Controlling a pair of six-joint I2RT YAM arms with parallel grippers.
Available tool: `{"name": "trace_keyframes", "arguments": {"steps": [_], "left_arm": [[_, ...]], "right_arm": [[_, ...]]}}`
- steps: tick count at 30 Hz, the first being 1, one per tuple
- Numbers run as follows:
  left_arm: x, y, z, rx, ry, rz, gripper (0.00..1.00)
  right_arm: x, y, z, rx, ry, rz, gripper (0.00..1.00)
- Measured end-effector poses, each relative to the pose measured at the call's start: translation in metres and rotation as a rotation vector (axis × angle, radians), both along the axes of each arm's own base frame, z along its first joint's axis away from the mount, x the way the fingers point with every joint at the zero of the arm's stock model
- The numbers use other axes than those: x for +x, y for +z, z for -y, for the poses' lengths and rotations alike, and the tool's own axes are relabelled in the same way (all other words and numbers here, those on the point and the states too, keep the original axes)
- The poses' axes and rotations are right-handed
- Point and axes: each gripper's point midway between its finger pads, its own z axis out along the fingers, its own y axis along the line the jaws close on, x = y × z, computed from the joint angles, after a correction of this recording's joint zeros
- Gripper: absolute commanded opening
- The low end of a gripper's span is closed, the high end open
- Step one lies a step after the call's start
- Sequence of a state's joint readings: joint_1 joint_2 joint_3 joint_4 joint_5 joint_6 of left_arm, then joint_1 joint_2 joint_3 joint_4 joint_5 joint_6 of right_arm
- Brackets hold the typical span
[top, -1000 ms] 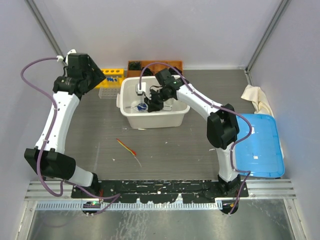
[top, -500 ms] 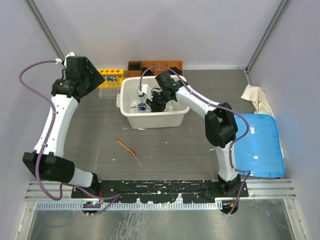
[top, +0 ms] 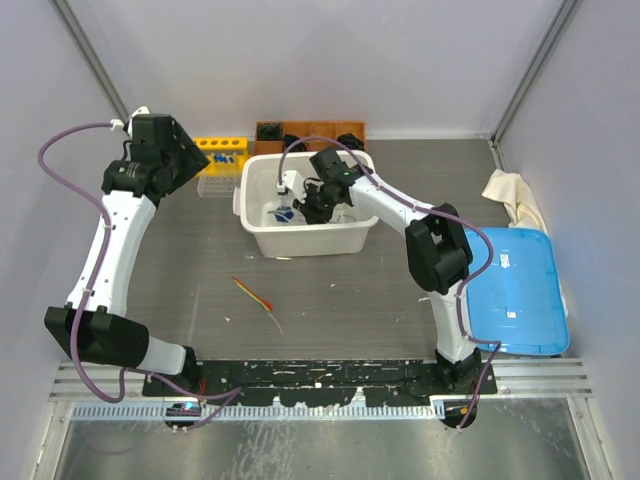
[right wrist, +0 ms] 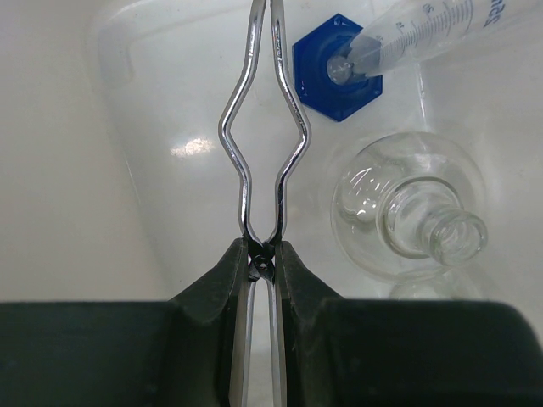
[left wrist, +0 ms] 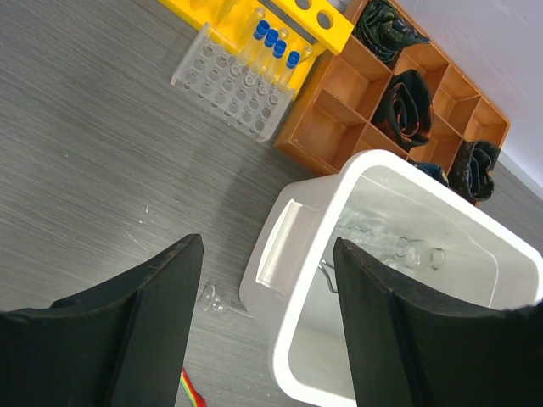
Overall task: Organize the chemistry lab equipment
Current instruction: Place the chemistry item in the storage box.
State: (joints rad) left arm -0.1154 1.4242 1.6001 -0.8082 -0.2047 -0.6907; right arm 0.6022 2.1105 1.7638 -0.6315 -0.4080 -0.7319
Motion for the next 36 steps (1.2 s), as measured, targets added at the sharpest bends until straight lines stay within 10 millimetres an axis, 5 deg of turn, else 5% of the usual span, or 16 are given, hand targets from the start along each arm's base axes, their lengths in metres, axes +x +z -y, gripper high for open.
{"name": "trace_keyframes", "arguments": {"steps": [11, 36], "left_arm": [[-0.001, 0.0, 0.0, 0.001, 0.0, -0.004, 0.65], [-0.003, -0.002, -0.003, 0.002, 0.006, -0.013, 0.65]], "right_arm": [[-0.001, -0.03, 0.005, -0.043, -0.018, -0.034, 0.01], [-0.002, -0.052, 0.006, -0.055, -0.038, -0.061, 0.05]]}}
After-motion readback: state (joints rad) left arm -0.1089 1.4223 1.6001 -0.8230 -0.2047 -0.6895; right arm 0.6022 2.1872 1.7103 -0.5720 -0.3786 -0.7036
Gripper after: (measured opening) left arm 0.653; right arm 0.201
